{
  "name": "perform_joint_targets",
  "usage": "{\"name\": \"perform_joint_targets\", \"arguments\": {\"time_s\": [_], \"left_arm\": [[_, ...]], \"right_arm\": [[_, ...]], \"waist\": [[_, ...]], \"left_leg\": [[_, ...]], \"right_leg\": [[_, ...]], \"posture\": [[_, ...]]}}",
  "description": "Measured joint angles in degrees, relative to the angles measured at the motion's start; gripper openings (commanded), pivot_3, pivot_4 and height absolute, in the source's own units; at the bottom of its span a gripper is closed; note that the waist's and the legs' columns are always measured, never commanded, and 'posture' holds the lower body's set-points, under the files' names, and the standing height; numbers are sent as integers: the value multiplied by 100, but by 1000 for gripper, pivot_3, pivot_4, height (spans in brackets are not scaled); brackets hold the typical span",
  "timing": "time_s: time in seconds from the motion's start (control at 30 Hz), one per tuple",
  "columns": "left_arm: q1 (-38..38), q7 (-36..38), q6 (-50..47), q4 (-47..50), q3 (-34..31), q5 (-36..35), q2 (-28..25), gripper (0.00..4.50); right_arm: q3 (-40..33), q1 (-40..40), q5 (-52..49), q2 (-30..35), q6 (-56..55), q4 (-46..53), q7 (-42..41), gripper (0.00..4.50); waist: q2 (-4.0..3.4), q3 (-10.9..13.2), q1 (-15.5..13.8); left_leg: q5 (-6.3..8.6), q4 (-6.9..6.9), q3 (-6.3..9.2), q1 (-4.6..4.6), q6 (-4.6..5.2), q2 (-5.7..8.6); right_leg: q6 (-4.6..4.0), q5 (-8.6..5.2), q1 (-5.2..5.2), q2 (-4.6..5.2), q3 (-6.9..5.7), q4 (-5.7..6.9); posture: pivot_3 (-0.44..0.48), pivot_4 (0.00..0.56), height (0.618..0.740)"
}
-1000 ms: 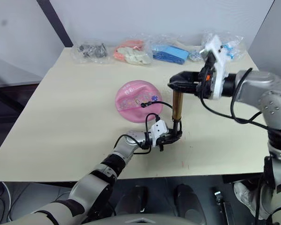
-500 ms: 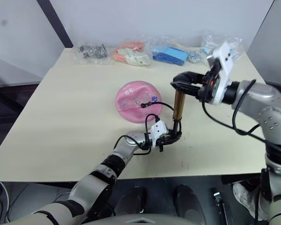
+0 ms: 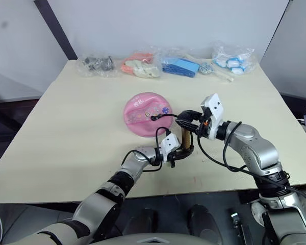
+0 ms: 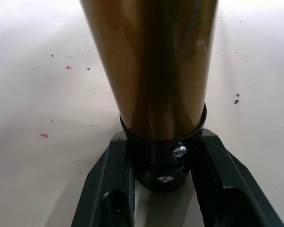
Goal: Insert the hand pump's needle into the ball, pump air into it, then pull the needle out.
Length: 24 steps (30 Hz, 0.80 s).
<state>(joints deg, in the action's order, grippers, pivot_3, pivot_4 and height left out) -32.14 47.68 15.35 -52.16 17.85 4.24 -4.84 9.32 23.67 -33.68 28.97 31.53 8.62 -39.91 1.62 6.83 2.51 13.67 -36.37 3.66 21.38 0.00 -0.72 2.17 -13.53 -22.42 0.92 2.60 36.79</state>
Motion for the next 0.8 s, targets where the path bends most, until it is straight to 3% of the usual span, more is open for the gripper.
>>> {"name": "perform_joint_targets", "arguments": {"time_s": [0.13,0.3,0.57,0.8], "left_arm": [[1,1,31,17,1,0,15,1114],[-79,34,138,37,1,-5,91,1114],[-119,104,279,37,8,-11,166,1114],[-150,87,388,-43,21,-12,199,1114]], "right_arm": [[-137,174,-49,182,239,86,-121,1687],[-432,952,-607,764,1386,154,-219,1687],[-1622,2483,-1917,1509,2763,384,16,1687],[-1847,2371,-2109,1644,3039,547,280,1687]], "waist": [[-24,17,-8],[-63,110,-54],[-76,172,-159],[-65,180,-177]], "left_leg": [[0,0,2,11,0,2],[-1,-7,1,57,0,15],[-1,-11,8,117,0,21],[-1,-15,9,134,0,21]], "right_leg": [[-1,-1,-5,2,-2,-1],[25,15,-44,11,3,-2],[23,17,-92,18,-2,-4],[23,20,-106,19,-3,-1]], "posture": [[0,150,740],[0,150,740],[0,150,740],[0,150,740]]}}
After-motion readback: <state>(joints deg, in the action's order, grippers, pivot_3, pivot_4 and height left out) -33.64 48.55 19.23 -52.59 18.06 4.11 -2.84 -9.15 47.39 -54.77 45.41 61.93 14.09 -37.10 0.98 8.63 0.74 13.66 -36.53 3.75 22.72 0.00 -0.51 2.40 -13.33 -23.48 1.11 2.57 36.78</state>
